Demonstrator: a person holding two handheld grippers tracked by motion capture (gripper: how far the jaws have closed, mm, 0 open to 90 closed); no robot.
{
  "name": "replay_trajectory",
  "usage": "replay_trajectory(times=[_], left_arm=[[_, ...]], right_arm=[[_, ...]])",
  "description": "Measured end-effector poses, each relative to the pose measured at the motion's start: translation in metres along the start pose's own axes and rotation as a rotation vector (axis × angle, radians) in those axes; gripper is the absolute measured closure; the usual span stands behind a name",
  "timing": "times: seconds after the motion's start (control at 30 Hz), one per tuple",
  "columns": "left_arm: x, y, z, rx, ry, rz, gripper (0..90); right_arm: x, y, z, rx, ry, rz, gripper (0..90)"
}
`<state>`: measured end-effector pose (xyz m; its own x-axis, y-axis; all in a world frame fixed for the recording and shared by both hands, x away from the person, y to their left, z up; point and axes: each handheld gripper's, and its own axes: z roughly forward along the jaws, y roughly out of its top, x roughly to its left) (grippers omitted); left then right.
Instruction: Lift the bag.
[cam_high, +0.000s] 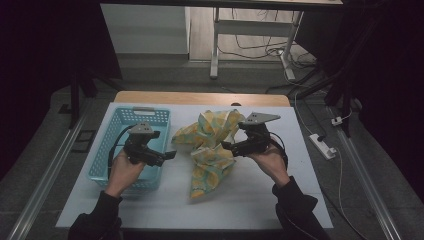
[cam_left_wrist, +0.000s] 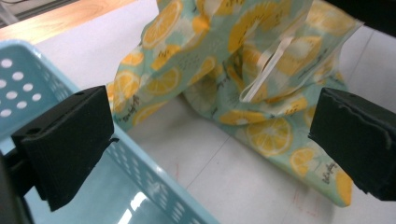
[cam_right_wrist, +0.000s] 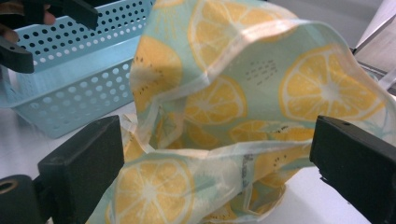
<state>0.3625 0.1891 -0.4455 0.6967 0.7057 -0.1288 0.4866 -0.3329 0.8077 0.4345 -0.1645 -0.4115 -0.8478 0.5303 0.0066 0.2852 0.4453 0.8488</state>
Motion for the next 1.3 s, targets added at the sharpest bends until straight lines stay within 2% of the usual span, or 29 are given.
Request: replay_trajectory(times=[0.1,0.3,0.4,0.63,0.7,0.93,1.07,1.3], left_arm=[[-0.003,-0.004,-0.001,-0.002,0.011,-0.007,0.0],[-0.007,-0.011,-0.005,-0.006,-0.005,-0.020,0.0],[-0.009,-0.015,-0.007,-0.015,-0.024,-0.039,0.0],[-0.018,-0.020,-0.011,0.005,-0.041,-0.042,0.0],[-0.021,-0.021,-0.012,0.008,-0.034,-0.037,0.0],[-0.028,-0.026,-0.019,0.002,-0.047,-0.041,0.0],[-0.031,-0.032,-0.023,0.001,-0.054,-0.054,0.0],[-0.036,-0.043,-0.031,0.000,-0.047,-0.064,0.0]], right_arm=[[0.000,-0.004,-0.002,0.002,-0.005,0.007,2.5],[0.004,-0.013,-0.004,0.040,-0.010,-0.006,2.5],[0.003,-0.016,-0.005,0.040,-0.003,0.004,2.1],[0.009,-0.023,-0.012,0.054,-0.010,-0.014,0.0],[0.011,-0.026,-0.012,0.062,-0.010,-0.022,0.0],[0.020,-0.030,-0.017,0.034,-0.011,-0.032,0.0],[0.025,-0.034,-0.022,0.043,0.005,-0.032,0.0],[0.032,-0.042,-0.027,0.051,0.007,-0.023,0.0]])
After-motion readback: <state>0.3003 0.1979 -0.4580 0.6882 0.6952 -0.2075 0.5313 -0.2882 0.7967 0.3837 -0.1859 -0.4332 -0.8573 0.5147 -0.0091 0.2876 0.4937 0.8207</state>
